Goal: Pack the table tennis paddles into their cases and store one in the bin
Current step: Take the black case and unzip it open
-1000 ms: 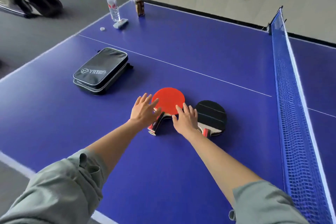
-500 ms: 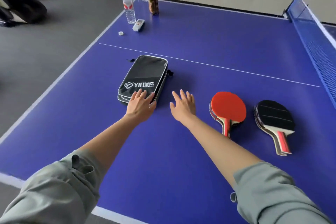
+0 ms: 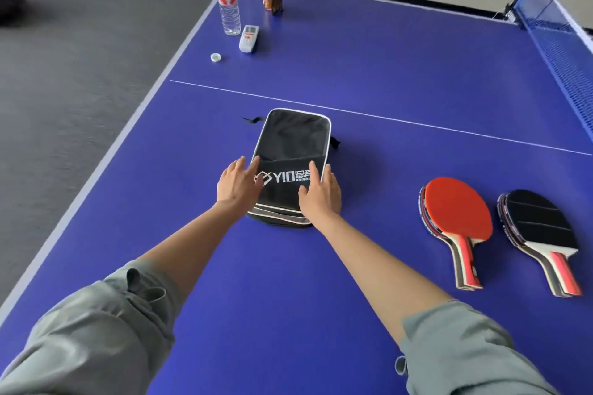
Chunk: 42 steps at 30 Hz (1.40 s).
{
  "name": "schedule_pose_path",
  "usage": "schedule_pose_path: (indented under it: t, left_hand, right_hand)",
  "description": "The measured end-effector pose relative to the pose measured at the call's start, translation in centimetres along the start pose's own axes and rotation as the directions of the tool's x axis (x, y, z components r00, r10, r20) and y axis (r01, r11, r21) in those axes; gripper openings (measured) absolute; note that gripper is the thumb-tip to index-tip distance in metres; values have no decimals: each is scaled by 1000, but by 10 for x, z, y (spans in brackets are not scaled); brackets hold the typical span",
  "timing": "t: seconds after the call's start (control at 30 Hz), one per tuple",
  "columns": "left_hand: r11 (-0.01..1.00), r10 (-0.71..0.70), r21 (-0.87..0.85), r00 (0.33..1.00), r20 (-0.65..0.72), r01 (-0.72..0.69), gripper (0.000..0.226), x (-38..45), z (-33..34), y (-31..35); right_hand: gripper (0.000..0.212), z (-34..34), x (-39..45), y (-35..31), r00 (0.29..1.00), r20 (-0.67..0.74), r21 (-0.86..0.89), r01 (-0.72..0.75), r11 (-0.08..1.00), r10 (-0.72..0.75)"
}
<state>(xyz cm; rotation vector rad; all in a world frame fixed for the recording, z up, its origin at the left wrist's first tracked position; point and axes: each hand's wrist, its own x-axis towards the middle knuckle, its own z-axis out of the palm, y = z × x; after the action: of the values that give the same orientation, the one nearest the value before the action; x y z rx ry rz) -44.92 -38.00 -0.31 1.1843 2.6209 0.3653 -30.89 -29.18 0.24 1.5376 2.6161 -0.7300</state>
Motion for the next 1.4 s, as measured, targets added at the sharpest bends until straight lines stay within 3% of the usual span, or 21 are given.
schedule_pose_path:
  t: [0.1, 0.27, 0.6, 0.73, 0.93, 1.1, 1.4]
  left_hand:
    - [992, 0, -124, 999, 51, 6, 48, 8, 14, 3]
    - [953, -53, -300, 999, -13, 47, 58, 8, 29, 8]
    - [946, -54, -322, 998, -14, 47, 71, -58, 26, 31]
    - [933, -101, -350, 995, -18, 88, 60, -103, 33, 59]
    - [904, -196, -395, 980, -37, 166, 47, -186, 62, 104]
    - [804, -338, -519, 941, 4, 291, 48, -254, 94, 145]
    - [664, -475, -535, 847, 240, 523, 53, -331, 144, 191]
  right_hand:
    - [60, 14, 7, -1, 997, -29, 124, -69, 990, 73]
    - [55, 27, 8, 3, 988, -119, 285, -56, 957, 93]
    - [59, 8, -51, 56, 977, -195, 463, 12, 887, 89]
    - [58, 2, -85, 93, 972, -227, 456, 48, 888, 64]
    - [57, -5, -143, 166, 985, -168, 482, 105, 870, -26]
    - [59, -15, -181, 224, 991, -87, 460, 131, 878, -102]
    - [67, -29, -204, 289, 972, 64, 343, 193, 919, -228]
